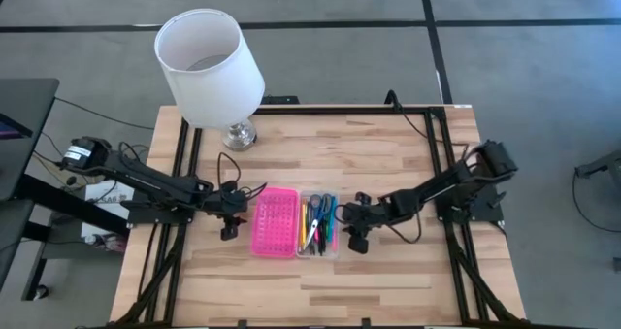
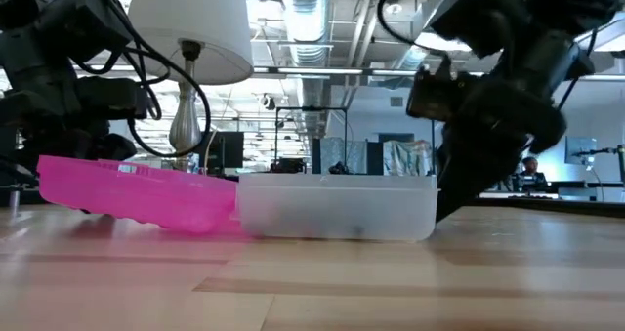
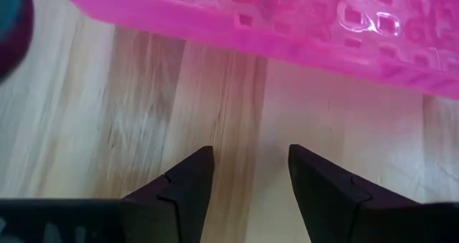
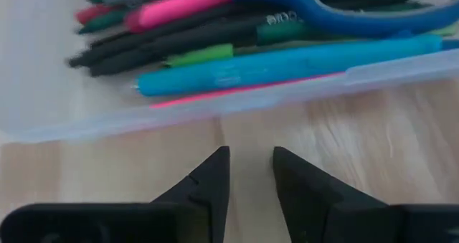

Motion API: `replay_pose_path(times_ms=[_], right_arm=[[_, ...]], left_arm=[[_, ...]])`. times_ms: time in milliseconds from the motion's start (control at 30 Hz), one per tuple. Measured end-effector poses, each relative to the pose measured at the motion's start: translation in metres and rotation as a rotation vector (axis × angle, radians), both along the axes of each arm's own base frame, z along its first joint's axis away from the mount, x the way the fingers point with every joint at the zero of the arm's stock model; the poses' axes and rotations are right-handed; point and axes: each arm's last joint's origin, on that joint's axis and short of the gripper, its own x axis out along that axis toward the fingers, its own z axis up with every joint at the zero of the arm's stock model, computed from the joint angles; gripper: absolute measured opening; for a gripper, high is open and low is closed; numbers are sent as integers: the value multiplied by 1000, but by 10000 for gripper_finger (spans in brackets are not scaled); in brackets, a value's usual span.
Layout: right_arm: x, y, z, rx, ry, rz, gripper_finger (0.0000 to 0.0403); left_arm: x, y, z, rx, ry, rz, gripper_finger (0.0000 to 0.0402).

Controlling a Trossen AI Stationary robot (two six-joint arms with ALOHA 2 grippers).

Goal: Pick & place school supplies into a supply box
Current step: Close the supply box

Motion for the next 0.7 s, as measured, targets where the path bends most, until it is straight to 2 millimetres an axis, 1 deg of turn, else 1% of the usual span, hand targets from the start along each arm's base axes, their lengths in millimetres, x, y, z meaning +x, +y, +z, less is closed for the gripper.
replay_pose_path(times_ms=[233, 433, 700], right_arm=[[10, -1, -18, -32, -17, 24, 94], [13, -1, -21, -23, -33, 25, 86], [14, -4, -21, -15, -43, 19, 76]], left_arm=[[1, 0, 0, 2, -10, 0, 178], [2, 0, 1, 3, -28, -2, 178], [8, -1, 3, 40, -102, -27, 178]])
